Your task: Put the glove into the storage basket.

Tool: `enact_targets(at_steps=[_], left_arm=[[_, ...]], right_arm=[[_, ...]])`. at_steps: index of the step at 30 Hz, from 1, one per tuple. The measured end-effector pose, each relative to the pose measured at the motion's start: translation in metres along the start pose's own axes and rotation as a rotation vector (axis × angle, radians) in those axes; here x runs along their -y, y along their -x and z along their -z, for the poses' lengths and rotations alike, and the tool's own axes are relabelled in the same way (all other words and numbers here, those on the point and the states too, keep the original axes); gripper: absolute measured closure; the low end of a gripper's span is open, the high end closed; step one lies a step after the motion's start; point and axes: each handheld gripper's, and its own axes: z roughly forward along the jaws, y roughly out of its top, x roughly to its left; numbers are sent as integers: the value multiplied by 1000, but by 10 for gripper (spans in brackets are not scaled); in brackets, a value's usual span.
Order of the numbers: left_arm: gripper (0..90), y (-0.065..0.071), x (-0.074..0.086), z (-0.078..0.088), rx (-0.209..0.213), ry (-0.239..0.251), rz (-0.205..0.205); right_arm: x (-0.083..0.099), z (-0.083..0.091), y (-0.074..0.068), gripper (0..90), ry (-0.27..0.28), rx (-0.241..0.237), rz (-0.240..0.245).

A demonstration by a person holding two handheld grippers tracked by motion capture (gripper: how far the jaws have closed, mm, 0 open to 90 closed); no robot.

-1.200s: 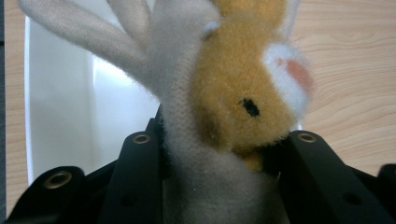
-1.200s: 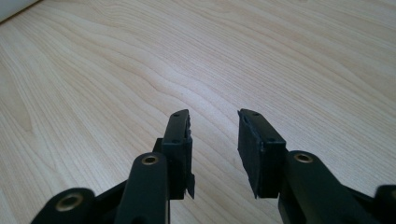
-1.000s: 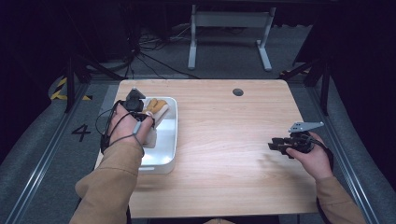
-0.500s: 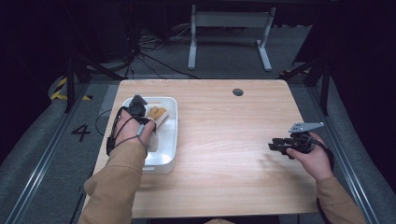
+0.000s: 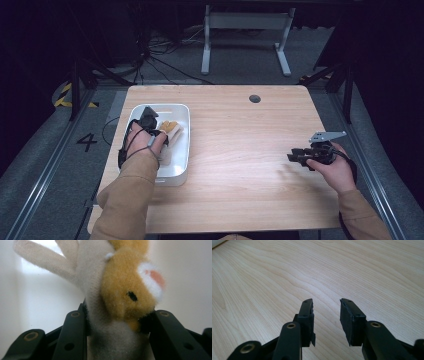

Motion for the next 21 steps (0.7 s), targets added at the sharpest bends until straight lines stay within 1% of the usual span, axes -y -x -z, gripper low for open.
enact_targets(at_steps=[1, 2, 3, 6, 8, 10, 13, 14, 15, 17, 18, 19, 21], left_arm=[[638, -1, 0, -1, 2, -3, -6], [674, -1, 0, -2, 4, -3, -11], [683, -2, 0, -3, 3, -2, -8], [684, -1, 0, -6, 10, -15, -3], [681, -1, 0, -9, -2, -20, -8], [655, -1, 0, -13, -12, -31, -6], [623, -3, 2, -17, -14, -22, 6], [580, -3, 2, -17, -16, -20, 5], [580, -4, 2, -18, -16, -16, -2], [537, -4, 3, -19, -16, 6, -3], [535, -4, 3, -19, -18, 13, -19], [536, -4, 3, -19, -18, 19, -25], [566, -2, 3, -19, -22, 29, -41]], right_arm=[[0, 0, 0, 638, 0, 0, 0], [0, 0, 0, 638, 1, 1, -1], [0, 0, 0, 638, 1, 0, -1], [1, 0, 1, 637, 5, -1, -1], [1, 0, 1, 634, 4, -1, -2], [1, 0, 1, 624, 8, -2, -8], [1, 0, 1, 622, 9, 0, -9], [1, 0, 1, 621, 9, -1, -6], [1, 0, 1, 621, 9, -1, -6], [1, -1, 1, 621, 4, -3, -4], [1, -1, 0, 620, 3, -5, -5], [1, -1, 0, 619, 3, -8, -1], [1, -2, 0, 618, 4, -9, 0]])
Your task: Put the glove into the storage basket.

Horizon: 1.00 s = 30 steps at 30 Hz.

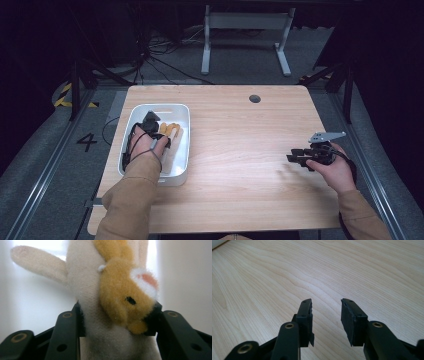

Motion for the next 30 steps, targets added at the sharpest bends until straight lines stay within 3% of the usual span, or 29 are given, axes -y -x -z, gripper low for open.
enact_targets(at_steps=[15, 22, 30], left_arm=[[608, 16, -5, 8, 32, 131, -71], [584, 13, -4, -5, 34, 85, -73], [431, 14, -3, -10, 34, 83, -117]], right_arm=[[1, 0, 0, 618, -1, -1, -1], [1, -2, 0, 616, -6, -4, 1], [1, -1, 0, 608, -3, -5, -3]])
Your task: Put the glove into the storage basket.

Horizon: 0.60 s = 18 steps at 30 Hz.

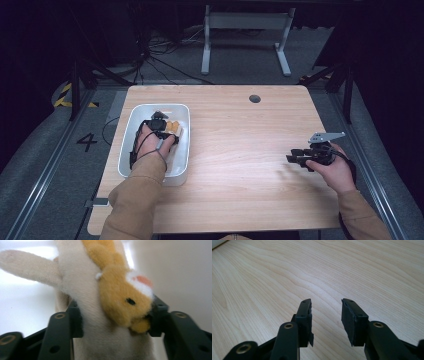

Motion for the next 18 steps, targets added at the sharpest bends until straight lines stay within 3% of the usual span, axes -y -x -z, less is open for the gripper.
enact_targets(at_steps=[4, 12, 18], left_arm=[[302, 1, 2, -1, -37, -13, -60], [281, -1, 4, 1, -60, -24, -79], [254, -3, 3, 10, -65, 7, -90]], right_arm=[[0, 0, 0, 604, 6, -2, 2], [0, -1, -1, 595, 6, -7, 0], [0, -2, 0, 588, 5, -9, 0]])
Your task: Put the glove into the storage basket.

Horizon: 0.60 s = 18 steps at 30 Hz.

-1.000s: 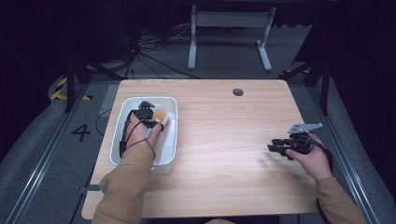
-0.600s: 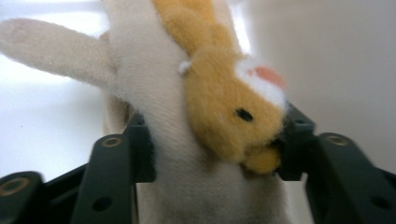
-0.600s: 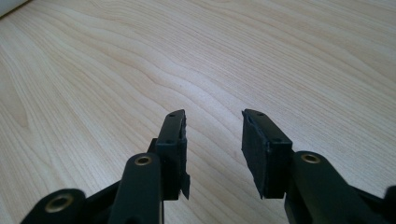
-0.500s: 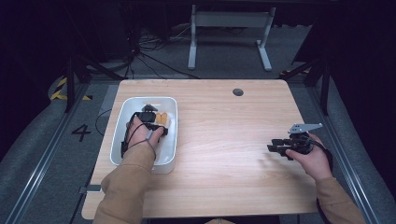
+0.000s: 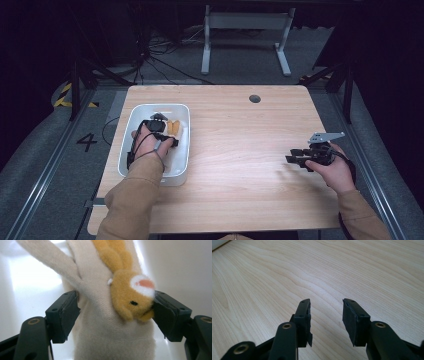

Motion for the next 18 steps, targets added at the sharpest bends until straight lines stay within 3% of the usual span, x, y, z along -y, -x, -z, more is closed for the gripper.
enact_targets(at_steps=[9, 13, 18], left_arm=[[257, 2, -3, 23, -10, 50, -15], [259, 11, -4, 34, -8, 78, -44], [263, 25, -3, 49, 36, 129, -99]], right_arm=[[-1, 1, 0, 578, 8, -1, -5], [0, 0, 0, 578, 3, 2, -6], [1, 2, 0, 574, 6, 4, -4]])
